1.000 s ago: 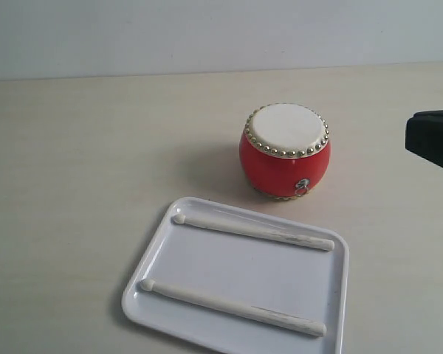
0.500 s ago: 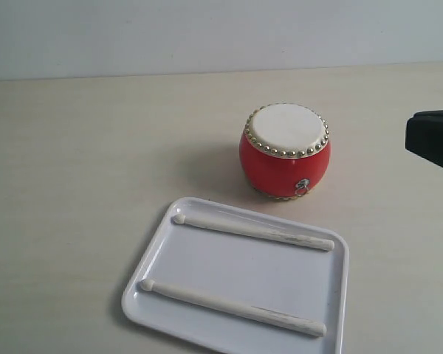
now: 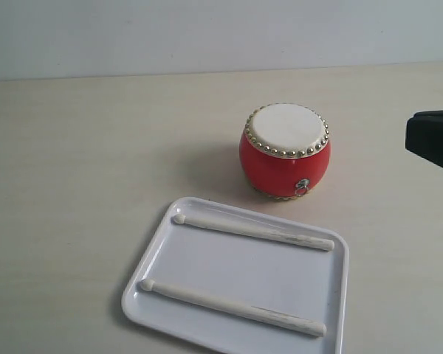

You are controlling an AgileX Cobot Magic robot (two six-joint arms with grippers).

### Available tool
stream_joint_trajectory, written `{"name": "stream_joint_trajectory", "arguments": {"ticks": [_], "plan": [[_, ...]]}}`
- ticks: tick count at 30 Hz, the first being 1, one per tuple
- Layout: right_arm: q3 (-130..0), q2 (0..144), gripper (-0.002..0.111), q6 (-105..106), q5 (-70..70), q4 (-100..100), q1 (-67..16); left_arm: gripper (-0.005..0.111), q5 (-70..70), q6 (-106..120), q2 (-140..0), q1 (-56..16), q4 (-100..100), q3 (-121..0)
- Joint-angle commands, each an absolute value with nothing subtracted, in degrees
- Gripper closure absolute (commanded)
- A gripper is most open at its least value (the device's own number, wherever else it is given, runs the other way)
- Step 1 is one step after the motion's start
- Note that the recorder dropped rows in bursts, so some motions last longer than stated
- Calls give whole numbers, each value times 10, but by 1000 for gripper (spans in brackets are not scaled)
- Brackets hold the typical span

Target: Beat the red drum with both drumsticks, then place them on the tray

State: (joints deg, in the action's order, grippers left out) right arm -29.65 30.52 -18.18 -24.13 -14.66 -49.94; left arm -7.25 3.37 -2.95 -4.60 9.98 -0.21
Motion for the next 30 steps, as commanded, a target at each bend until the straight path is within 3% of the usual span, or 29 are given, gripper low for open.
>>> {"name": "stream_joint_trajectory", "arguments": {"ticks": [1,30], "plan": [[-295,301,108,-182,-238,-150,-500,107,-54,8,-27,-50,41,0],[-295,301,108,-182,-239,-150,-500,107,-53,-22,-26,-50,6,0]]}}
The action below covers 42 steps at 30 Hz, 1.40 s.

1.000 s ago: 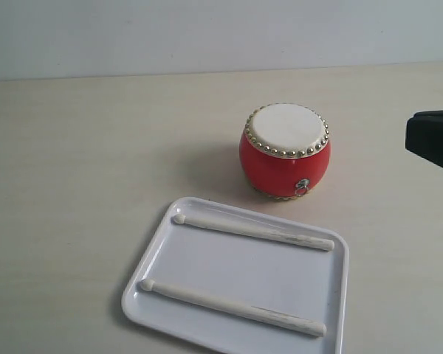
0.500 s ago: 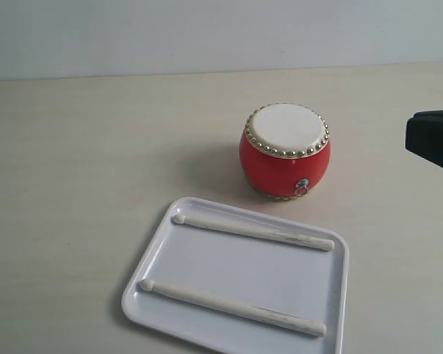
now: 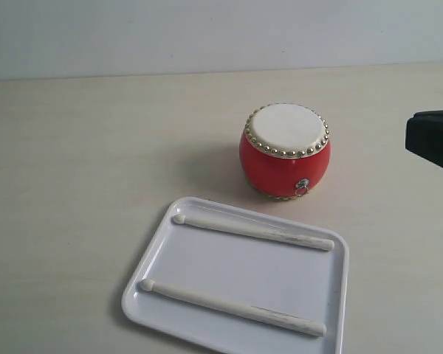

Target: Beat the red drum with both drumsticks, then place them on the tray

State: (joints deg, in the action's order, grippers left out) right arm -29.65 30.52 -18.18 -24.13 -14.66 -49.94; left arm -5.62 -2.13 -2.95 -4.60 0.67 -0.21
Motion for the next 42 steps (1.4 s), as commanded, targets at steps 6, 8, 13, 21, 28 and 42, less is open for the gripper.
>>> {"name": "stream_joint_trajectory", "arguments": {"ticks": [6,8,13,21,28,42], "plan": [[-295,301,108,-182,-239,-151,-500,107,-53,-22,-26,-50,6,0],[-295,301,108,-182,-239,-151,-500,107,-53,-22,-26,-50,6,0],[-295,301,108,-182,-239,-151,-500,107,-53,-22,-26,-50,6,0],[-295,300,108,-181,-236,-152,-486,107,-53,-22,-26,-50,6,0],[-271,299,108,-181,-212,-155,-375,107,-53,-21,-26,-50,6,0],[-123,120,108,-187,-107,-120,-75,107,-53,-20,-26,-50,6,0]]}}
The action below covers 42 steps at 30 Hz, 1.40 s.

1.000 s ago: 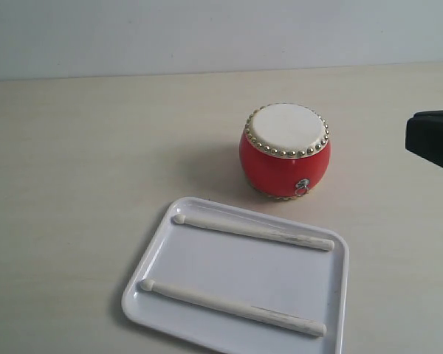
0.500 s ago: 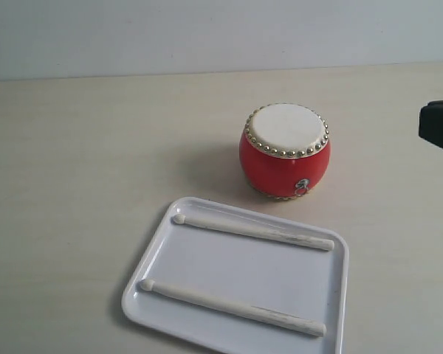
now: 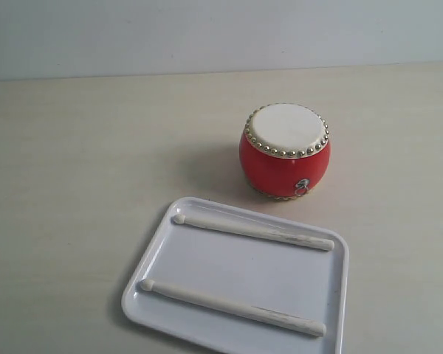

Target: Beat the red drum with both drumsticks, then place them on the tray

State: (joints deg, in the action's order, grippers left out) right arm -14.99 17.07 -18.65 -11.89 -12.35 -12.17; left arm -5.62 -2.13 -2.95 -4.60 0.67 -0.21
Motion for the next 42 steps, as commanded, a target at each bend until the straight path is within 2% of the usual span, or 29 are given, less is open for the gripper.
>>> {"name": "stream_joint_trajectory", "arguments": {"ticks": [1,6,12,42], "plan": [[-113,104,108,-187,-107,-120,-68,107,-53,-20,-26,-50,6,0],[-60,34,108,-197,-105,-91,-62,107,-53,-20,-26,-50,6,0],[0,0,108,-197,-37,-46,-62,107,-53,-20,-26,-50,6,0],[0,0,108,-152,-68,-51,-64,107,-53,-20,-26,-50,6,0]]}}
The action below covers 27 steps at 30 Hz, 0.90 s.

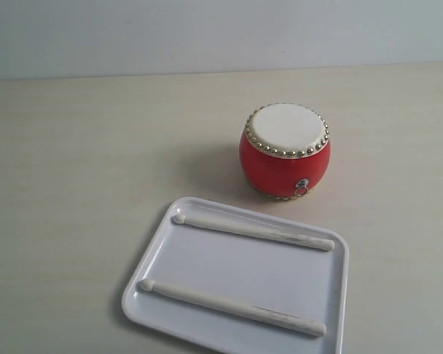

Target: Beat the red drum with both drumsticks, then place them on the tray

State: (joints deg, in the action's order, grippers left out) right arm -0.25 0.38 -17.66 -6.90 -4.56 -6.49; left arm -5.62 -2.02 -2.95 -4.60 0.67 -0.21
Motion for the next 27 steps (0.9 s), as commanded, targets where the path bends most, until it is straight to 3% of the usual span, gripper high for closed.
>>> {"name": "stream_joint_trajectory", "arguments": {"ticks": [1,27], "plan": [[0,0,108,-150,-68,-51,-64,107,-53,-20,-26,-50,6,0],[0,0,108,-158,-71,-60,-64,107,-53,-20,-26,-50,6,0]]}}
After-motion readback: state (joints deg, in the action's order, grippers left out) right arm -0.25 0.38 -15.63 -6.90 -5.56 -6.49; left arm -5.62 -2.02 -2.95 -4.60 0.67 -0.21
